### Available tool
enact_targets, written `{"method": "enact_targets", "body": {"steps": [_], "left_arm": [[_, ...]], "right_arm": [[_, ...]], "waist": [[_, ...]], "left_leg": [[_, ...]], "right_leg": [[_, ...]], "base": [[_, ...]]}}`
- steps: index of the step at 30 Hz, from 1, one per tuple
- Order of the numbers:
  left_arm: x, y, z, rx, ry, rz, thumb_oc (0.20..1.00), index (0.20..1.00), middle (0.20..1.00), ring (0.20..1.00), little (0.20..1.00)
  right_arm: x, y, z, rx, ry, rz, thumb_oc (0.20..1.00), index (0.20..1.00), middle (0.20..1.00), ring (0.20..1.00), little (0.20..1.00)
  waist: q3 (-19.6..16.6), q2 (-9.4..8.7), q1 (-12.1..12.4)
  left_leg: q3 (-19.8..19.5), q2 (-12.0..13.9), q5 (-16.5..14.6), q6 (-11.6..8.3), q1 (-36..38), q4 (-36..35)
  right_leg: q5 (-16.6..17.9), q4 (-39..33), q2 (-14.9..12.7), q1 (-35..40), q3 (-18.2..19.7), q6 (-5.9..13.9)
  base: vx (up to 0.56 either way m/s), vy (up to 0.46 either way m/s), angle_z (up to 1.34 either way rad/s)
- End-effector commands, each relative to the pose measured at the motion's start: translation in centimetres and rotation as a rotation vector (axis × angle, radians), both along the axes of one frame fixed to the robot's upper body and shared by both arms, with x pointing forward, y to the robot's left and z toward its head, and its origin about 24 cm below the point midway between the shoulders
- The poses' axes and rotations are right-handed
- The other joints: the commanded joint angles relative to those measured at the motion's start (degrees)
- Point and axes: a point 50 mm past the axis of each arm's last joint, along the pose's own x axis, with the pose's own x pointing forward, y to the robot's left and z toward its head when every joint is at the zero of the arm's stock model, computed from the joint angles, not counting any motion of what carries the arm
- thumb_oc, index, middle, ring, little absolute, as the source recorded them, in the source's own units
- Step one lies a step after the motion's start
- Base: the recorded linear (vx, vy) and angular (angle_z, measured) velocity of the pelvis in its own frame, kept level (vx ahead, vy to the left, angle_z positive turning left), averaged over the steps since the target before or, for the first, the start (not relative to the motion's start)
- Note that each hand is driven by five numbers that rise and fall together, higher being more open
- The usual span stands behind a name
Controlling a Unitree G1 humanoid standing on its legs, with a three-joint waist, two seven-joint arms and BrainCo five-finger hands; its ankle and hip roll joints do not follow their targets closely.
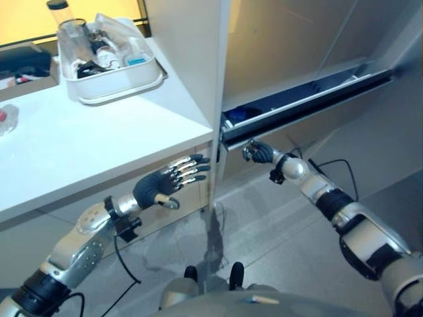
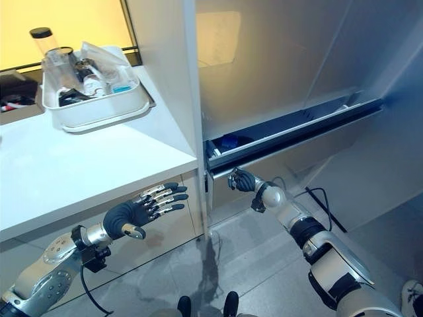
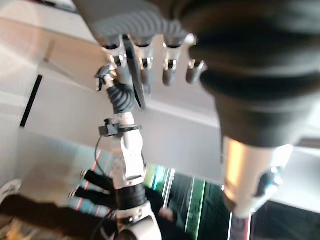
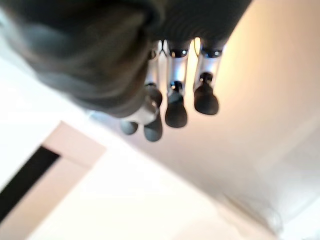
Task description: Take the drinks into the refrigerator
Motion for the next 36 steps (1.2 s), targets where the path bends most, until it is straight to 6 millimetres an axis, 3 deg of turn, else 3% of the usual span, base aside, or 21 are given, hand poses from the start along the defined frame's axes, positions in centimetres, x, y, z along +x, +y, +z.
{"method": "enact_targets", "body": {"steps": [1,2,4,8,10,21,22,23,36], "left_arm": [[-0.4,-0.6,1.8,-0.044,-0.078,-0.020,1.000,1.000,1.000,1.000,1.000],[-0.6,-0.2,1.8,-0.037,-0.084,0.000,1.000,1.000,1.000,1.000,1.000],[-0.7,0.1,1.8,-0.032,-0.093,0.012,1.000,1.000,1.000,1.000,1.000],[-0.9,0.4,1.7,-0.034,-0.102,0.034,1.000,1.000,1.000,1.000,1.000],[-0.9,0.6,1.5,-0.033,-0.107,0.058,1.000,1.000,1.000,1.000,1.000],[-1.0,1.2,1.4,-0.040,-0.142,0.131,1.000,1.000,1.000,1.000,1.000],[-1.0,1.2,1.4,-0.039,-0.142,0.131,1.000,1.000,1.000,1.000,1.000],[-1.0,1.3,1.4,-0.044,-0.145,0.145,1.000,1.000,1.000,1.000,1.000],[-0.7,2.0,0.8,-0.042,-0.150,0.215,1.000,1.000,1.000,1.000,1.000]], "right_arm": [[0.6,0.0,1.5,0.000,-0.052,0.025,0.200,0.200,0.200,0.200,0.200],[-0.7,-1.7,-0.3,-0.008,0.003,-0.009,0.200,0.200,0.200,0.200,0.200],[-2.0,-3.3,-1.8,-0.001,0.050,-0.042,0.200,0.200,0.200,0.200,0.200],[-3.8,-5.4,-3.3,0.044,0.088,-0.113,0.200,0.200,0.200,0.200,0.200],[-5.6,-6.8,-4.7,0.088,0.124,-0.173,0.200,0.200,0.200,0.200,0.200],[-11.2,-8.3,-9.1,0.193,0.260,-0.300,0.200,0.200,0.200,0.200,0.200],[-11.2,-8.3,-9.1,0.193,0.260,-0.300,0.426,0.426,0.426,0.426,0.426],[-12.0,-8.2,-9.9,0.203,0.291,-0.312,1.000,1.000,1.000,1.000,1.000],[-14.3,-7.8,-11.7,0.295,0.355,-0.377,1.000,1.000,1.000,1.000,1.000]], "waist": [[-0.34,-1.79,0.11],[-0.28,-1.78,-0.53],[-0.26,-1.79,-1.15],[-0.47,-1.87,-1.98],[-0.50,-1.80,-2.78],[-0.94,-1.86,-5.11],[-0.97,-1.87,-5.11],[-1.09,-1.94,-5.36],[-1.61,-2.05,-6.60]], "left_leg": [[-2.28,-0.69,-3.70,0.73,1.34,0.04],[-2.27,-0.70,-3.77,0.73,1.40,0.02],[-2.30,-0.66,-3.77,0.67,1.44,0.02],[-2.22,-0.62,-3.86,0.65,1.48,0.02],[-2.10,-0.53,-3.94,0.63,1.47,0.02],[-1.46,-0.18,-4.27,0.40,1.88,0.02],[-1.45,-0.18,-4.27,0.40,1.87,0.02],[-1.41,-0.19,-4.34,0.39,1.96,0.02],[-0.88,0.09,-4.53,0.18,2.28,0.02]], "right_leg": [[-0.64,4.46,-4.51,0.19,-1.06,6.98],[-0.69,4.63,-4.57,0.19,-1.08,7.00],[-0.77,4.73,-4.60,0.21,-1.00,7.02],[-0.81,4.63,-4.62,0.32,-1.11,7.12],[-0.83,4.64,-4.67,0.26,-1.06,7.22],[-0.90,4.55,-4.48,0.34,-0.80,7.34],[-0.90,4.54,-4.48,0.34,-0.79,7.34],[-0.91,4.55,-4.40,0.32,-0.63,7.36],[-1.02,4.79,-4.03,0.10,0.00,7.38]], "base": [[0.00,0.000,0.00],[-0.01,0.008,0.07],[0.00,0.005,0.06],[0.00,0.000,0.00],[0.00,0.000,0.00],[0.00,0.002,-0.02],[0.01,0.004,-0.03],[0.00,0.000,0.00],[0.00,0.005,-0.02]]}}
